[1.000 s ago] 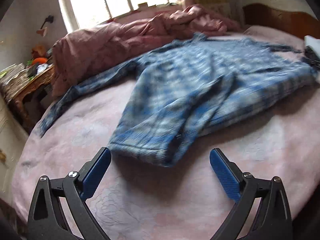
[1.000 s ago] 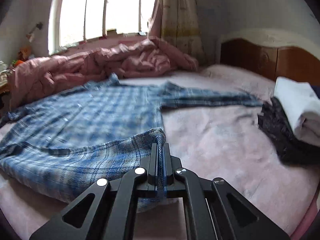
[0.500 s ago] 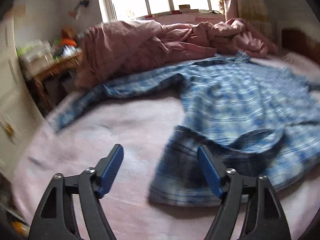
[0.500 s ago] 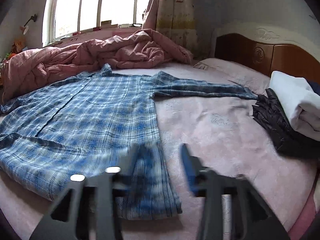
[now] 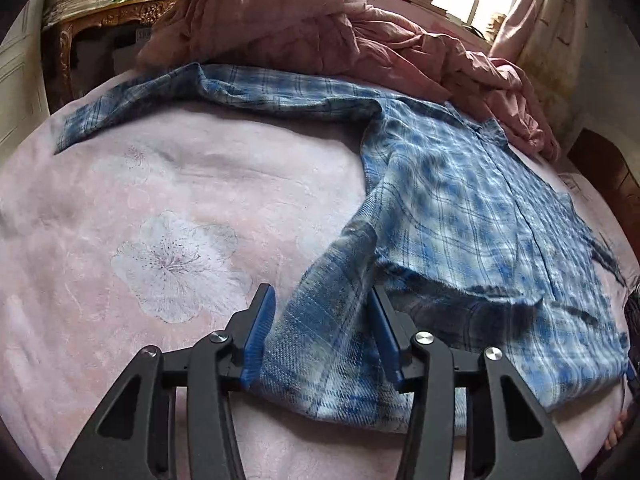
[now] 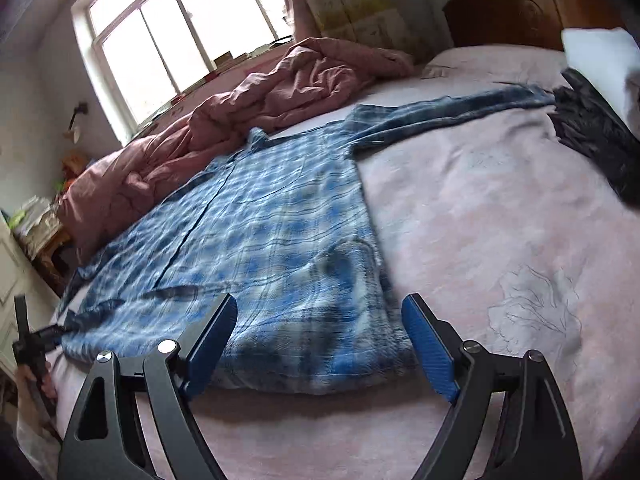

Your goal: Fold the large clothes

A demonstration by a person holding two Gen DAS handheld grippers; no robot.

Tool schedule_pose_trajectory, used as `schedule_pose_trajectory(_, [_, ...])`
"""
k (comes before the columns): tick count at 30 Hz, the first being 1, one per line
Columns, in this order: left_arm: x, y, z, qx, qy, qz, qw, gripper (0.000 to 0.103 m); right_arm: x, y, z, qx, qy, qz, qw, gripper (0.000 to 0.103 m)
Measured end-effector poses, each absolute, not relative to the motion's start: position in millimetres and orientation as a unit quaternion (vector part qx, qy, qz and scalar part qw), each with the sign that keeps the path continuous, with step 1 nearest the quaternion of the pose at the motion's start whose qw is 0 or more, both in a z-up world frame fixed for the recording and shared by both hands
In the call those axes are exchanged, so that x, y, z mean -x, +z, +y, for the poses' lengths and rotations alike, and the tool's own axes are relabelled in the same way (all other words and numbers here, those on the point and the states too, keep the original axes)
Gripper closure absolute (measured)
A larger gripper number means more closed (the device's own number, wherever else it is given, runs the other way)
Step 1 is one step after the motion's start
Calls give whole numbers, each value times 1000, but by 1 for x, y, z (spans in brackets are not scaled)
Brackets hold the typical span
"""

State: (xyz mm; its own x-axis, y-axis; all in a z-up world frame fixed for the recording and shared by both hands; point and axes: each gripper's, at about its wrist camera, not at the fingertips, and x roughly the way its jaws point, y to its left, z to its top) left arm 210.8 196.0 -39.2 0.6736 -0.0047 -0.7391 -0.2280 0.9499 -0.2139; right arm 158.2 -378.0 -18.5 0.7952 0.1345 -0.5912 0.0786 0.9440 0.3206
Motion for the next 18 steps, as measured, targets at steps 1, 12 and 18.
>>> schedule_pose_trajectory(1, [-209, -40, 192, 139, 53, 402, 903, 46, -158, -19, -380, -164, 7, 322, 932, 17])
schedule_pose_trajectory(12, [-183, -44, 191, 209, -10, 397, 894, 98, -162, -33, -340, -23, -26, 356, 934, 95])
schedule_pose_trajectory(18, [-143, -3, 188, 201, -22, 319, 926, 98, -130, 2, -352, -35, -36, 261, 964, 95])
